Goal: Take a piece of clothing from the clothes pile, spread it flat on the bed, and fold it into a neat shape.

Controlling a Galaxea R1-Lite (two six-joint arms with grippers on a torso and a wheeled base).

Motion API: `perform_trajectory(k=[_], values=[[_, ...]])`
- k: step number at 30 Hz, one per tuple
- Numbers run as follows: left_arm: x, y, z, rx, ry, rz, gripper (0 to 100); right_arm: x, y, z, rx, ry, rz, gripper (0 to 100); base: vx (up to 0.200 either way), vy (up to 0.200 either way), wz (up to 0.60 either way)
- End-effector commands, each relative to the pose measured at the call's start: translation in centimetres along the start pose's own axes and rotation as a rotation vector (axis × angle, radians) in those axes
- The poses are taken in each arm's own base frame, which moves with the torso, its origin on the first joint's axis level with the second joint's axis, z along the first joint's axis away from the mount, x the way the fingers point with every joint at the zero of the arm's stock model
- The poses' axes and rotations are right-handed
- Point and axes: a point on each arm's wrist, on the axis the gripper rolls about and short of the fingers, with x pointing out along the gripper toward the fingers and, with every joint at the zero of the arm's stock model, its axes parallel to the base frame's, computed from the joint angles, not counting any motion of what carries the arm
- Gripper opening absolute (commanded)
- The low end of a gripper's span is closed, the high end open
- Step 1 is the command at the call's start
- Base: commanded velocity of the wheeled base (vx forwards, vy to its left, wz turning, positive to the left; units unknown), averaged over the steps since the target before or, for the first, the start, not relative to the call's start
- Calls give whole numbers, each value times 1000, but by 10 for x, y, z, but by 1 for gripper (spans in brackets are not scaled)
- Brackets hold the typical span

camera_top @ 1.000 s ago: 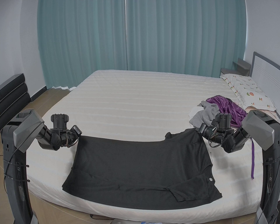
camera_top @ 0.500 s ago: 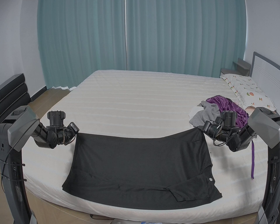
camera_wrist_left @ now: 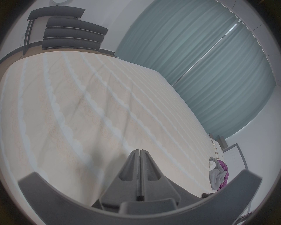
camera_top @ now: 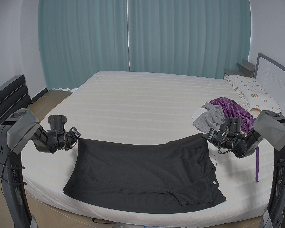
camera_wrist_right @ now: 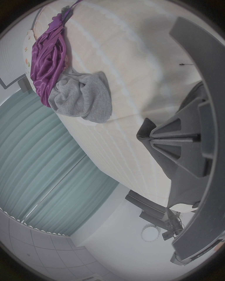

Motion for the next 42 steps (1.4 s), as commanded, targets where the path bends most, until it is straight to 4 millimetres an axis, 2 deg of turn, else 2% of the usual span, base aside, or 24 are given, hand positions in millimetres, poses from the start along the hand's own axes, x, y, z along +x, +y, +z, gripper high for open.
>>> perform_trajectory(k=[1,18,28,33,42], values=[[-14,-2,0,1,5,-1,0,-15,0,-5,11,37,9,0,0,0,0],[-57,8,-16,45,36,29,0,-70,2,-11,33,97,48,0,0,0,0],[-78,33,-47,113,95,71,0,-94,-17,-43,61,220,6,0,0,0,0],[-92,39,-56,115,103,78,0,-108,-28,-46,61,208,31,0,0,0,0],[-102,52,-72,143,135,97,0,-121,-36,-72,55,267,27,0,0,0,0]])
